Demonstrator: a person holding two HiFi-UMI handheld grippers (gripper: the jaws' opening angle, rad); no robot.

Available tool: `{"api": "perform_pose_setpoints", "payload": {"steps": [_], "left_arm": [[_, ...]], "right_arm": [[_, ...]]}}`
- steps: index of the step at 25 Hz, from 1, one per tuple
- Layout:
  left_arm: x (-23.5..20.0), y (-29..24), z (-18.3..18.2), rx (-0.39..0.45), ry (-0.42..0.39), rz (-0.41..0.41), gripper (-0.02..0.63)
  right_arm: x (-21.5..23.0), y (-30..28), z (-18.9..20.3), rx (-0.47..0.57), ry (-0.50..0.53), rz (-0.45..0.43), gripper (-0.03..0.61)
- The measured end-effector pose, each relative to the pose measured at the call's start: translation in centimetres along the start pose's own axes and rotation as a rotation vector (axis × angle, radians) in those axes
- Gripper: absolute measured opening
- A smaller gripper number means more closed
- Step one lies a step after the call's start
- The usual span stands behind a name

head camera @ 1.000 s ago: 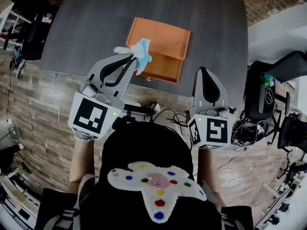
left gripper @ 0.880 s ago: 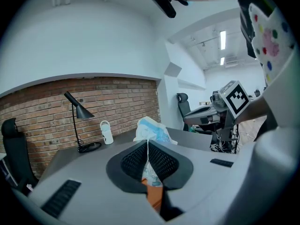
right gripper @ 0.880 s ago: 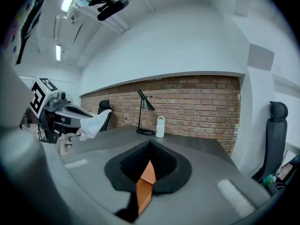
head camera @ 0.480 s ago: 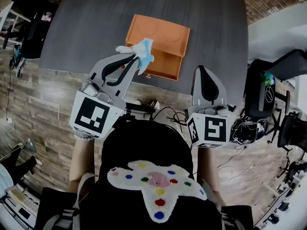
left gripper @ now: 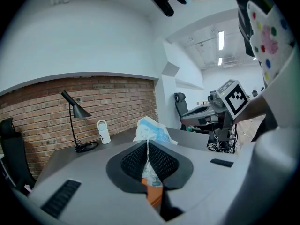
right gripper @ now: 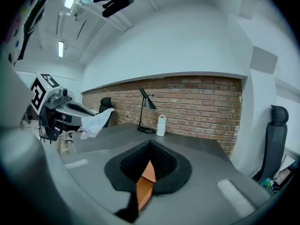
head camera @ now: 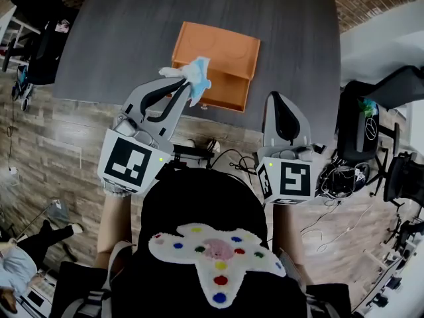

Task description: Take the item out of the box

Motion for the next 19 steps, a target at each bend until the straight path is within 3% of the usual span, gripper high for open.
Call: {"api": "perform_pose_setpoints", "payload": {"steps": [19], "left_arm": [[-0.31,-0.71,0.64,0.000,0.002,0.017,0.011]], "right_arm": [[-0.36,-0.62,0.60,-0.034,0.008,-0.009,0.009]]}}
Point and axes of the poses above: the fingertips, and each gripper's own axes: y backward along the fingers, x to its right, z out of its underside, the point moved 6 cm from there along y, backward along the fingers, and after that the axes turned 3 degrees about -x, right-handed, at the moved point
